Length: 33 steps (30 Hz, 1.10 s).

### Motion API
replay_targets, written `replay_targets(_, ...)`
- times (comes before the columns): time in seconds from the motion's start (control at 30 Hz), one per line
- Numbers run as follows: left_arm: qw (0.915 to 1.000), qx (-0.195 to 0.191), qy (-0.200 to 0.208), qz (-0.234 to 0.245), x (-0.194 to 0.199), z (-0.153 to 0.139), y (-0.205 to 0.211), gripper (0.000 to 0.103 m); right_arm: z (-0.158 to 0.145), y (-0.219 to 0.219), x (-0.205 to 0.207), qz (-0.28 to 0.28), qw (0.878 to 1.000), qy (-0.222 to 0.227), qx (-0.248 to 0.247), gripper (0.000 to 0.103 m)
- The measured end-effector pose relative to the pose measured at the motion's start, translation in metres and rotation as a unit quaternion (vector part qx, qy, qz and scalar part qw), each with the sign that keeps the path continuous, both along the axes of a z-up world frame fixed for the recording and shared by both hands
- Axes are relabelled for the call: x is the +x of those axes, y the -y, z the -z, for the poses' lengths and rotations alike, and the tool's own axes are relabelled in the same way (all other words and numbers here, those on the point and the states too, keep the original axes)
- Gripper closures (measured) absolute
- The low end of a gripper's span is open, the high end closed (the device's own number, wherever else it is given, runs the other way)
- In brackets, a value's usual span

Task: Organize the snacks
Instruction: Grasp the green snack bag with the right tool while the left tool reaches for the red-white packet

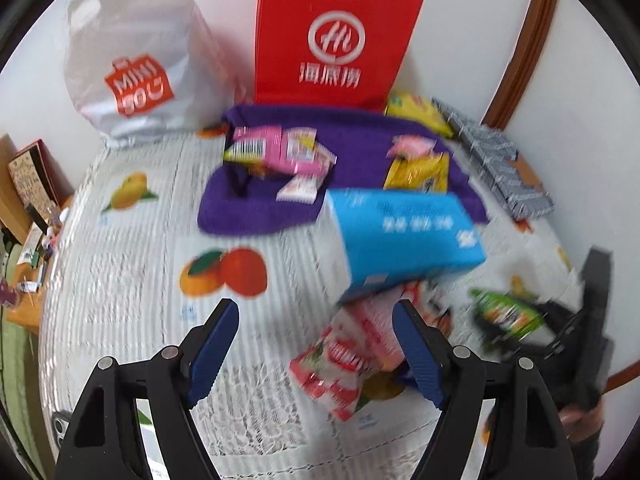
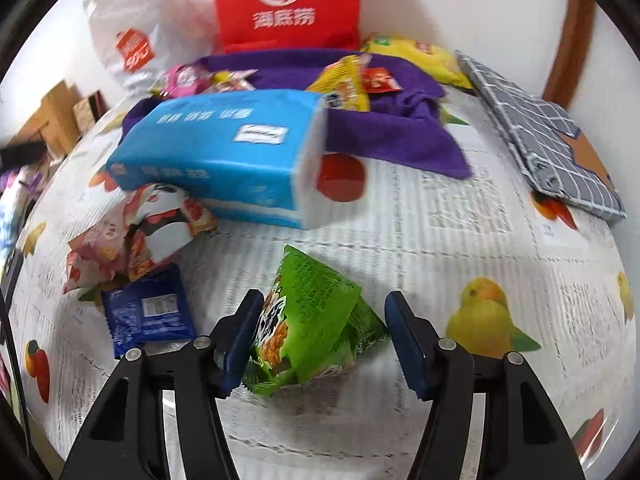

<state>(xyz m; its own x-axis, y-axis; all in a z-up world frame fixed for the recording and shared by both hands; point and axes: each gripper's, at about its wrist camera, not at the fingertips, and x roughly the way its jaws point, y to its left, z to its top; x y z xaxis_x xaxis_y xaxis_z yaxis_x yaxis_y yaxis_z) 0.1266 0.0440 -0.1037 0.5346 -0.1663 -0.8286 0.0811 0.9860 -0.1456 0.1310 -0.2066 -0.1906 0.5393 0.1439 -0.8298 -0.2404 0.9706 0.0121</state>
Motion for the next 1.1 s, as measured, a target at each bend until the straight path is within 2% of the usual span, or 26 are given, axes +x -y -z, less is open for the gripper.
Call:
replay_targets(0.17, 0.9995, 0.013, -0.013, 0.026, -0.013, 0.026, 0.006, 0.026, 0.008, 0.014, -0.002, 0.004, 1.000, 0.007, 0.005, 0.042)
replay_targets(0.3, 0.9983, 0.021, -0.024, 0.050, -0.019, 0.044, 0.012, 0.026, 0.010, 0.023, -0.006, 0.010, 0.999, 0.031, 0.019, 0.042)
replay_targets(0.4, 0.9970, 0.028, -0.024, 0.068, -0.017, 0.050, 0.018, 0.026, 0.011, 0.022, -0.007, 0.010, 0.999, 0.038, 0.015, 0.042)
replay_targets(0.6, 0.9916, 0.070, -0.015, 0.108, -0.012, 0.058, 0.040, 0.026, 0.012, 0.024, -0.005, 0.010, 0.999, 0.036, 0.026, 0.041)
replay_targets(0.77, 0.9891, 0.080, -0.017, 0.123, -0.005, 0.068, 0.053, 0.028, 0.012, 0.024, -0.006, 0.008, 0.999, 0.036, 0.021, 0.040)
replay_targets(0.8, 0.9894, 0.067, -0.019, 0.127, -0.006, 0.068, 0.053, 0.041, 0.012, 0.023, -0.006, 0.008, 0.999, 0.036, 0.023, 0.040)
replay_targets(0.93, 0.9925, 0.040, -0.011, 0.115, -0.010, 0.067, 0.046, 0.066, 0.012, 0.023, -0.005, 0.006, 0.999, 0.035, 0.027, 0.038)
replay_targets(1.1, 0.9967, 0.023, 0.007, 0.077, -0.016, 0.069, 0.028, 0.073, 0.013, 0.022, -0.006, 0.005, 0.999, 0.035, 0.023, 0.038)
